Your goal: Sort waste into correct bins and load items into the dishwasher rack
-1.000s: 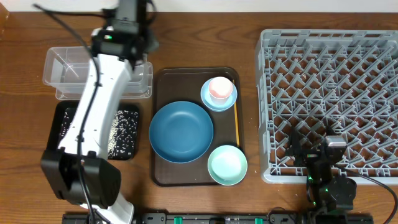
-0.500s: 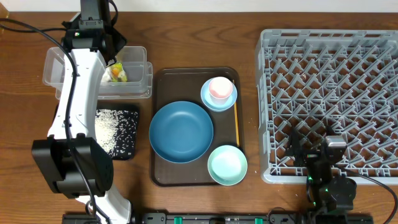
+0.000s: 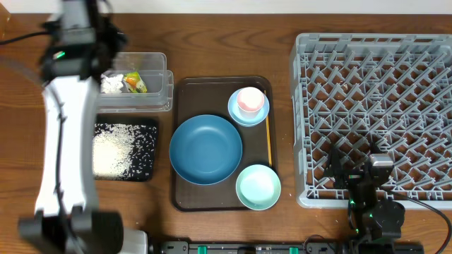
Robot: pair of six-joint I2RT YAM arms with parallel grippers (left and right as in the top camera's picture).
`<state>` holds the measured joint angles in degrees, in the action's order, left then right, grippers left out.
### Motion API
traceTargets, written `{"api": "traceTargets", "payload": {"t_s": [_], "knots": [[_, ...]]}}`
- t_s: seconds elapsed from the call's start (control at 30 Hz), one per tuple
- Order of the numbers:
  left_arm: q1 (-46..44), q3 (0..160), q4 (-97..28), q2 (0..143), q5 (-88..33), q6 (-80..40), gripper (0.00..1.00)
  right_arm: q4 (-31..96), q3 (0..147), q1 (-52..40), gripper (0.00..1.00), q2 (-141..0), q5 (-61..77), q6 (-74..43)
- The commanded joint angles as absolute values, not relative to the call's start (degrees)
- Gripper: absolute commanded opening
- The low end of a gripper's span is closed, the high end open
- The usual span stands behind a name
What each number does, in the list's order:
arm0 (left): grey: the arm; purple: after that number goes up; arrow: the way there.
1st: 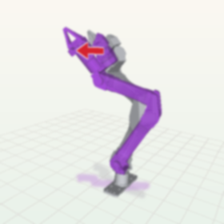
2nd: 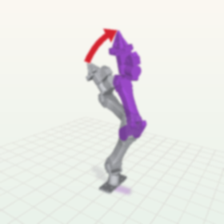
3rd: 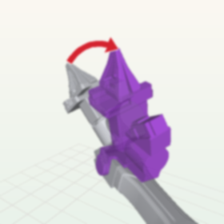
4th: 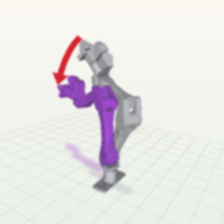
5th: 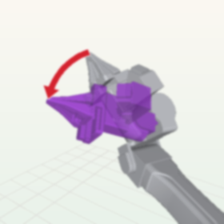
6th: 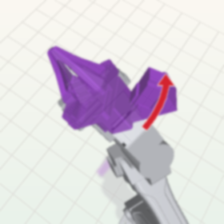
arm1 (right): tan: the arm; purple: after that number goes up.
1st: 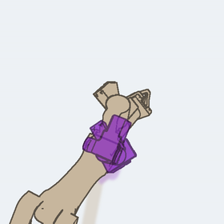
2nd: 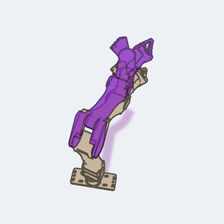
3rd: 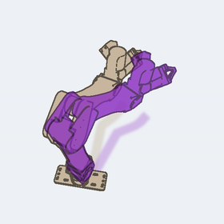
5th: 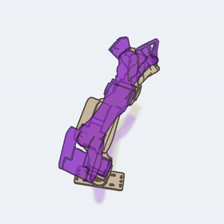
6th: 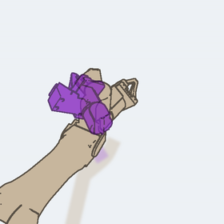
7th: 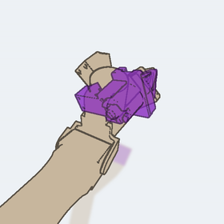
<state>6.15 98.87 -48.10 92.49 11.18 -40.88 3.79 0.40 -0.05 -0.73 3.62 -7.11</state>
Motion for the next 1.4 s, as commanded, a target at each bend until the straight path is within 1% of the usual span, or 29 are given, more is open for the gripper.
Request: {"api": "traceTargets", "payload": {"t_s": [0.0,0.03,0.17,0.3,0.47,0.7,0.77,0.83,0.93,0.97,1.03,1.07,1.2,1.27,1.33,1.37], "knots": [[11.53,98.96,-50.85,88.64,16.03,-41.19,0.88,4.01,0.32,0.32,0.99,-0.56,3.42,-6.61],[13.45,98.96,-52.49,87.9,16.25,-41.01,0.92,4.01,0.32,0.32,0.99,-0.56,3.42,-6.61],[19.99,98.96,-58.87,86.89,16.16,-41.04,0.93,4.01,0.32,0.32,0.99,-0.56,3.42,-6.61],[23.73,98.94,-62.15,86.96,16.16,-41.04,0.93,4.01,0.32,0.32,0.99,-0.56,3.42,-6.61],[25.67,98.94,-62.35,86.96,16.16,-41.04,0.94,4.01,0.32,0.32,0.99,-0.56,3.42,-6.61],[25.69,98.94,-62.35,86.96,16.16,-41.04,0.94,3.66,0.32,0.32,0.99,-0.56,3.46,-6.83],[25.69,98.94,-62.35,86.96,16.16,-41.01,0.94,3.51,0.32,0.32,0.99,-0.56,3.95,-9.08],[25.69,98.94,-62.35,86.96,16.16,-41.04,0.94,2.9,0.32,0.32,0.99,-0.56,6.92,-15.53],[25.69,98.94,-62.35,86.96,16.16,-41.04,0.94,0.54,0.32,0.32,0.99,-0.56,22.76,-40.14],[25.69,98.94,-62.35,86.96,16.16,-41.04,0.94,0.43,0.32,0.32,0.99,-0.56,31.35,-50.83],[25.69,98.94,-62.35,86.96,16.16,-41.04,0.94,0.8,0.32,0.32,0.99,-0.56,46.83,-68.64],[25.69,98.94,-62.35,86.96,16.16,-41.04,0.94,-0.45,0.32,0.32,0.99,-0.56,47.75,-74.0],[25.69,98.94,-62.35,86.96,16.16,-41.04,0.95,-3.99,0.32,0.3,0.99,-0.58,48.07,-90.74],[25.69,98.94,-62.35,86.96,16.16,-41.04,0.94,-13.74,0.34,0.32,0.99,-0.6,47.77,-94.67],[25.69,98.94,-62.35,86.96,16.16,-41.04,0.94,-24.69,1.19,0.32,0.99,-0.6,46.37,-95.42],[25.69,98.94,-62.35,86.96,16.16,-41.01,0.94,-27.7,2.52,0.32,0.99,-0.67,45.23,-95.42]]}}
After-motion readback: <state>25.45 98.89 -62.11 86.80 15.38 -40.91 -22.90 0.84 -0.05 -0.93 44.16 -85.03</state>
